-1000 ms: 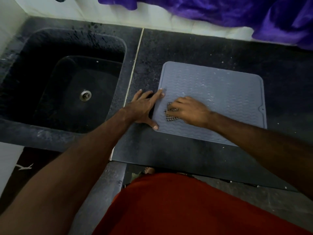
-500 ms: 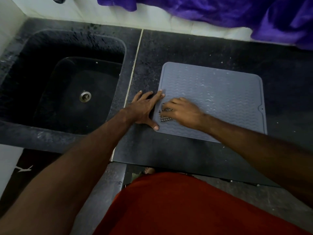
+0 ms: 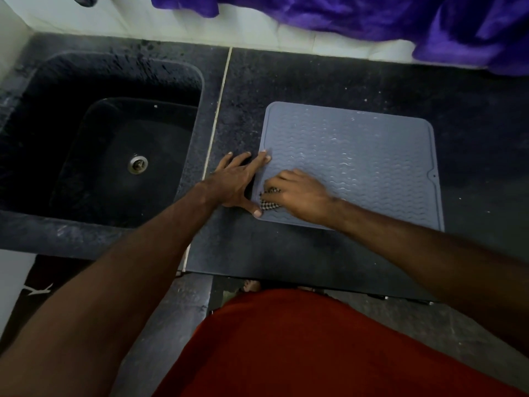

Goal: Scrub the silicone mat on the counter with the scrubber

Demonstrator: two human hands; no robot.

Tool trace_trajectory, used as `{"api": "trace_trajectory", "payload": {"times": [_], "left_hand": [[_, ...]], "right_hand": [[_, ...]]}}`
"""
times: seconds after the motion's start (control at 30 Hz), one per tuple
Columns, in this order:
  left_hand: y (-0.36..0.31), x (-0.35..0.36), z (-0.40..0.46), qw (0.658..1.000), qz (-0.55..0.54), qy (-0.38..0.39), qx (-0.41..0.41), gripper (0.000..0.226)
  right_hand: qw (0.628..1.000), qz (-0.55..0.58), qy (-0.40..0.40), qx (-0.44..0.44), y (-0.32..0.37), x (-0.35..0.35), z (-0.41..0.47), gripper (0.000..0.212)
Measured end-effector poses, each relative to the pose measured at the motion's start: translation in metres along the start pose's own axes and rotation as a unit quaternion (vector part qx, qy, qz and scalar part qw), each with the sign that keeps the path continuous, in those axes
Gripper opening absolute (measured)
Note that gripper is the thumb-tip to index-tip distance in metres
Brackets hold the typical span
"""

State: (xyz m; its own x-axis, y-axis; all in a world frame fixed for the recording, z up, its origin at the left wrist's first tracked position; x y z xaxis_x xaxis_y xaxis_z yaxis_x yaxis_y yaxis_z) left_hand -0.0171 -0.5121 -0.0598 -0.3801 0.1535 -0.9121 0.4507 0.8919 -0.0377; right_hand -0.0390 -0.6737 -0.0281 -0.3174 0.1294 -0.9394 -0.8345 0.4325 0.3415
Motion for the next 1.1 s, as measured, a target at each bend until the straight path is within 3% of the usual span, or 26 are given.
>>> {"api": "trace_trajectory", "payload": {"times": [0.2,0.4,0.5,0.73,0.8,0.97,1.1], "left_hand": [[0.002,0.001,0.0,1.0,-0.009,0.001,0.002,0.136],[0.001,0.003,0.002,1.0,0.002,0.01,-0.002,0.138],[0.0,0.002,0.002,1.0,0.003,0.014,-0.006,0.138],[0.001,0.001,0.0,1.0,-0.005,0.017,0.0,0.134],[0.001,0.001,0.0,1.0,-0.002,0.017,-0.002,0.134],[-0.003,-0.005,0.0,0.999,0.02,0.05,-0.007,0.144],[-0.007,-0.008,-0.002,0.998,0.022,0.059,-0.012,0.147]], "right_hand": [[1.0,-0.019,0.012,-0.013,-0.043,-0.013,-0.072,0.048],[0.998,0.028,-0.045,-0.019,-0.001,-0.017,-0.02,0.036],[0.999,0.039,0.0,-0.001,0.013,0.0,-0.009,0.035],[0.999,0.002,0.026,-0.033,-0.026,-0.01,-0.082,0.043],[0.999,0.017,0.036,-0.029,-0.026,-0.016,-0.077,0.038],[0.999,0.016,-0.037,-0.014,0.003,-0.019,-0.014,0.038],[0.998,-0.059,0.021,0.005,0.015,0.001,-0.004,0.04]]}}
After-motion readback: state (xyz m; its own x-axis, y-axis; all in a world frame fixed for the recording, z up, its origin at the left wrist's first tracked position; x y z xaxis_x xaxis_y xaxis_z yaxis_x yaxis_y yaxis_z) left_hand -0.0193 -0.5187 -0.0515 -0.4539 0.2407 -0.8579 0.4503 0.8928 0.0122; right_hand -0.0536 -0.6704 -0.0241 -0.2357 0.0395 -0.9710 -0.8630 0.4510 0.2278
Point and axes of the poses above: each hand's wrist, its own z-axis towards the middle knuckle, its own x-axis out of the palm, y = z × x, the point moved 4 cm from there along z, towards the middle knuckle, and after that the axes turned 15 degrees about z, right-handed, at the moved point
